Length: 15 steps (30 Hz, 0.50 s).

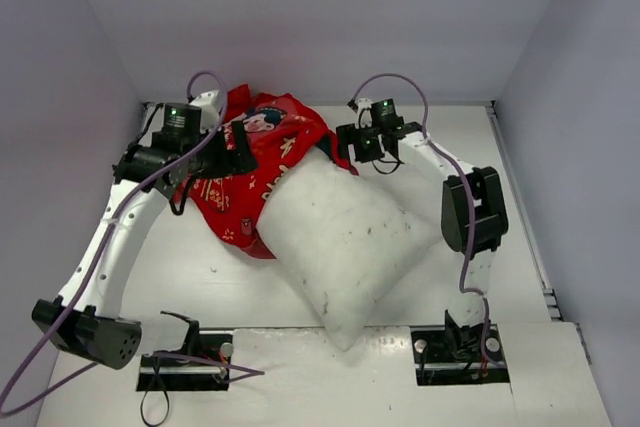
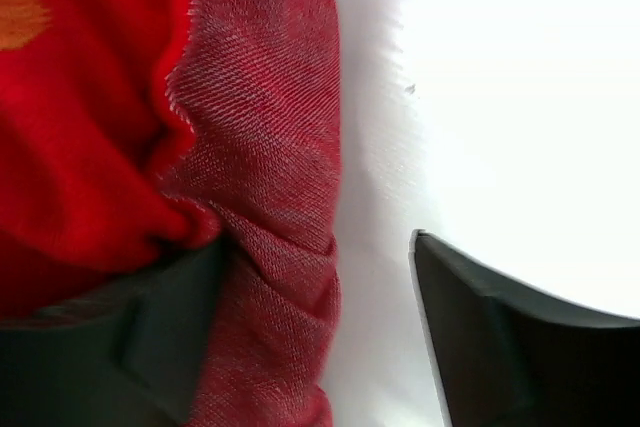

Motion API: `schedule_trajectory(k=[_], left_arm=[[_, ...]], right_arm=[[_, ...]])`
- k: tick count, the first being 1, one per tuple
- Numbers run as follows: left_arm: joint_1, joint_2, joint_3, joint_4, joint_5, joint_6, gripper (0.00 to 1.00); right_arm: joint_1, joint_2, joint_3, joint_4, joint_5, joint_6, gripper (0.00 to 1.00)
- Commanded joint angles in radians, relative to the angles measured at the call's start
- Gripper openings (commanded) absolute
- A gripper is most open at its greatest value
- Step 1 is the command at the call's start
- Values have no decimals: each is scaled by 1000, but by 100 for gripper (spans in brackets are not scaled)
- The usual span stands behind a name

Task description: Put the pillow into the pillowcase

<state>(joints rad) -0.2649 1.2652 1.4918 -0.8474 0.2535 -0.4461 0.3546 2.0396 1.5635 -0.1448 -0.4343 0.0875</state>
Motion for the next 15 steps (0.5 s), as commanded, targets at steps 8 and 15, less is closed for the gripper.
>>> schedule_trajectory(k=[8, 15], left_arm=[[-244, 111, 41, 125, -210, 148, 78], [-255, 238, 4, 189, -272, 204, 78]], right_arm=[[14, -488, -72, 53, 140, -52, 88], [70, -769, -356, 53, 128, -48, 96]])
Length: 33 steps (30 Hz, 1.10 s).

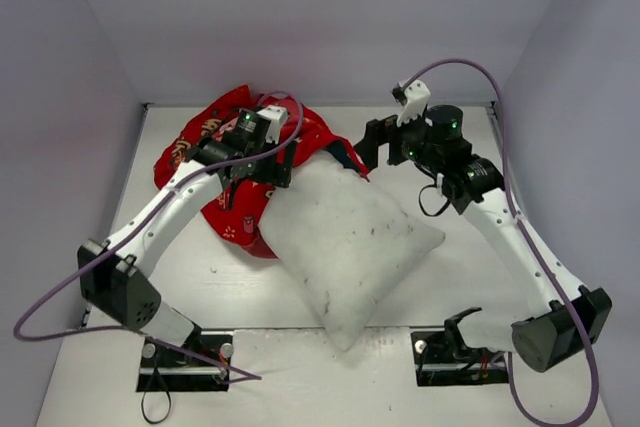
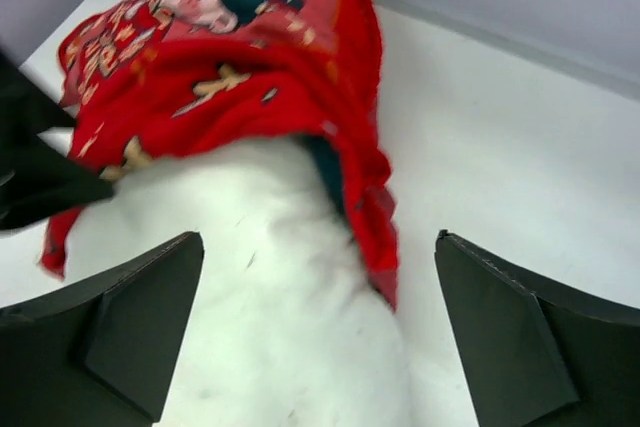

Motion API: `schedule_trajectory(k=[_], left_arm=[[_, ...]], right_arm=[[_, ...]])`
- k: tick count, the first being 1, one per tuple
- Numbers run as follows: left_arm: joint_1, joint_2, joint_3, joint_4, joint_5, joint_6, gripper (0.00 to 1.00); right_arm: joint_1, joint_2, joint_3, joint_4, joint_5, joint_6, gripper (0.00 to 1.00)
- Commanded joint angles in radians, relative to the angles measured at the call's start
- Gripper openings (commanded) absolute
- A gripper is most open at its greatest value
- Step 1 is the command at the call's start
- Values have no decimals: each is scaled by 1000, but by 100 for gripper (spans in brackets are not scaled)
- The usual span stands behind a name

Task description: Put the pillow into the pillowcase

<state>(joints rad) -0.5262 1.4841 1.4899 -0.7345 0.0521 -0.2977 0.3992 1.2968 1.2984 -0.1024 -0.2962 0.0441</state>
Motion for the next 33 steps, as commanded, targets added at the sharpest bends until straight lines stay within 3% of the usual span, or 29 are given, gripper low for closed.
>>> schedule_trajectory(k=[1, 7, 8, 9, 11, 12, 14, 15, 16, 17, 19, 20, 23, 24, 28, 33], left_arm=[[6, 31, 21, 76, -77, 60, 78], [6, 122, 72, 83, -89, 80, 76], [8, 128, 76, 83, -86, 83, 71], [8, 136, 79, 81, -86, 86, 51], [6, 131, 79, 80, -83, 88, 34], [5, 124, 81, 73, -77, 92, 19], [-11, 72, 76, 66, -48, 88, 1], [-20, 50, 81, 58, -22, 88, 0], [-34, 30, 90, 44, -12, 86, 0], [-49, 0, 107, 2, 23, 62, 0], [-73, -21, 197, -37, 163, 20, 0], [-81, -36, 226, -39, 322, -22, 0], [-93, -30, 335, -34, 596, -105, 0], [-93, -28, 346, -36, 632, -121, 0], [-77, -62, 232, -36, 645, -124, 0], [72, -146, -12, -37, 456, -132, 0]], right_arm=[[41, -66, -120, 10, -15, 9, 98], [240, -80, -270, 53, 65, 69, 100], [260, -74, -295, 69, 74, 77, 100], [304, -61, -318, 93, 110, 92, 100], [337, -42, -327, 136, 123, 100, 98], [349, -16, -338, 153, 124, 105, 95], [352, 34, -341, 174, 140, 114, 69], [351, 54, -338, 185, 146, 115, 52], [351, 71, -330, 196, 158, 119, 14], [351, 93, -318, 213, 158, 119, 0], [342, 151, -236, 217, 152, 120, 0], [337, 188, -191, 219, 141, 137, 0], [316, 245, 0, 221, 155, 186, 0], [311, 254, 75, 222, 175, 218, 0], [305, 280, 108, 263, 288, 276, 0], [300, 271, -43, 319, 416, 345, 0]])
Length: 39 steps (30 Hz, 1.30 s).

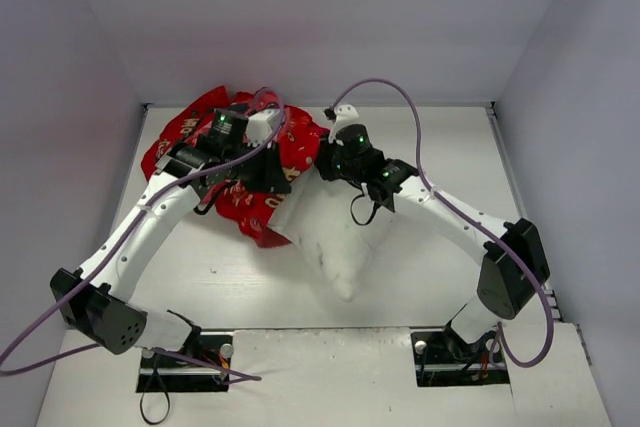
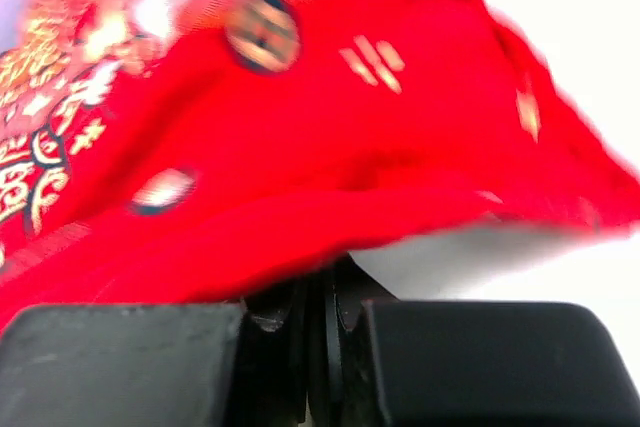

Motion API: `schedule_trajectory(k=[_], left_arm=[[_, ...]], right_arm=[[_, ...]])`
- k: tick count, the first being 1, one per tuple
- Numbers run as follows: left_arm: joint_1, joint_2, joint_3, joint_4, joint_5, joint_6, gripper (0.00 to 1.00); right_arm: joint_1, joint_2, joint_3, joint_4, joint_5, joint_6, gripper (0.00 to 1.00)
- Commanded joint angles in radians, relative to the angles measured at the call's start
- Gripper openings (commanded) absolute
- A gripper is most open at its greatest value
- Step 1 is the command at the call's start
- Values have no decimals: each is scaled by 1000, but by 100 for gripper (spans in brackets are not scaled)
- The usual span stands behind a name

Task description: Put the pillow into the pillowcase

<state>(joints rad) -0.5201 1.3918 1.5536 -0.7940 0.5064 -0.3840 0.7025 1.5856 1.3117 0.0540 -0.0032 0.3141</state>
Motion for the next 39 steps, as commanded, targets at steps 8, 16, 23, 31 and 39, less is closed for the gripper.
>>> schedule_trajectory(k=[8, 16, 23, 31, 39], left_arm=[[72, -166, -268, 35, -308, -99, 65], [-83, -254, -398, 73, -497, -231, 70], [-170, -205, -503, 228, -584, -299, 70], [-228, -168, -494, 294, -631, -237, 70], [-228, -42, -458, 300, -625, -222, 70]], right_arm=[[-11, -12, -158, 222, 71, 57, 0], [-12, -19, -118, 219, -56, -52, 15], [-35, -75, -132, 155, -123, -153, 56], [-55, -354, -270, 3, -127, -242, 78], [-44, -464, -503, -40, -250, -133, 100]])
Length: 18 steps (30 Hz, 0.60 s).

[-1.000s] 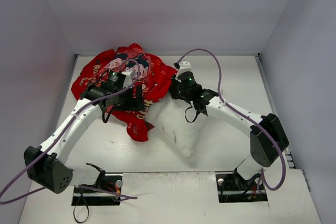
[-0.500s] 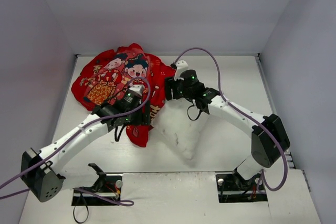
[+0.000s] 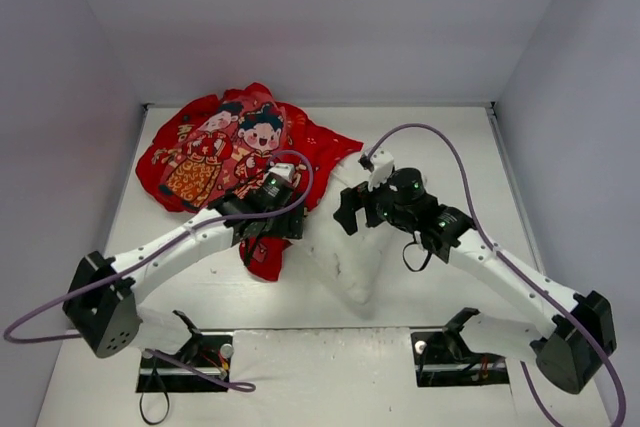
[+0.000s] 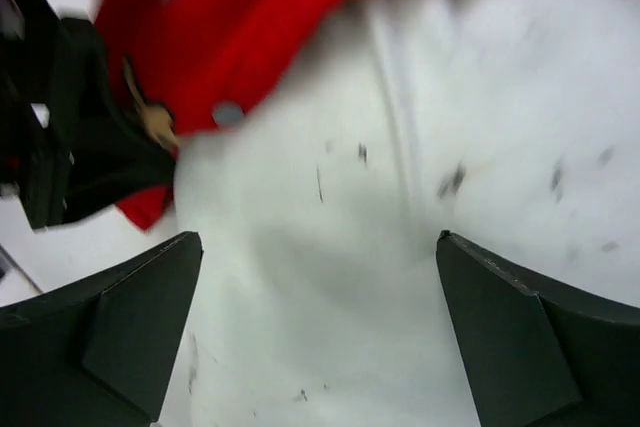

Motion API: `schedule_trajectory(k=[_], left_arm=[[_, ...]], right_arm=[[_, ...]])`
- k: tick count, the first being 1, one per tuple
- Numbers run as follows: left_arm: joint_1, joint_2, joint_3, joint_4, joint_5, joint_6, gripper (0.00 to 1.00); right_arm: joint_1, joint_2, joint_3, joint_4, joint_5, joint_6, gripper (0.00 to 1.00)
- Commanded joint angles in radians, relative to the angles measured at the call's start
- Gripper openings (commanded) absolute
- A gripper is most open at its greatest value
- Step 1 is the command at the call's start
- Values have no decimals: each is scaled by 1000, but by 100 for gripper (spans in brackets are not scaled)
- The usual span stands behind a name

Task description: Put the pillow into the pillowcase

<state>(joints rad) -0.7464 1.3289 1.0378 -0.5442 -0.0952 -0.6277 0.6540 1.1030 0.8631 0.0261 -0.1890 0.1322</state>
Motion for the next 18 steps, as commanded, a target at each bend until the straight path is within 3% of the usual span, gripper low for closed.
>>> schedule_trajectory(k=[1, 5, 6, 8, 10, 12, 13, 14, 15, 16, 18], left_arm=[[-1, 30, 62, 50, -26, 29, 70], [-4, 50, 76, 67, -41, 60, 64], [-2, 49, 90, 67, -35, 77, 47], [-2, 32, 116, 67, 0, 88, 25], [-19, 21, 203, 67, 121, 120, 0], [-65, 33, 302, 61, 289, 170, 0], [-103, 42, 427, 58, 370, 165, 0], [-135, 67, 497, 61, 523, 130, 0], [-154, 81, 643, 61, 579, 119, 0], [-174, 90, 712, 52, 613, 115, 0], [-192, 95, 787, 50, 644, 74, 0]], right_arm=[[9, 20, -67, -12, -69, 58, 100], [27, 50, -117, -5, -73, 78, 100], [29, 79, -130, 0, -88, 73, 99], [29, 112, -137, 40, -164, 69, 61], [30, 155, -112, 87, -216, 87, 0], [29, 196, -44, 153, -306, 93, 0], [27, 213, 71, 164, -319, 101, 0], [26, 250, 142, 178, -325, 106, 0], [22, 270, 215, 184, -325, 122, 0], [22, 288, 340, 196, -326, 142, 0], [30, 342, 395, 306, -331, 200, 0]])
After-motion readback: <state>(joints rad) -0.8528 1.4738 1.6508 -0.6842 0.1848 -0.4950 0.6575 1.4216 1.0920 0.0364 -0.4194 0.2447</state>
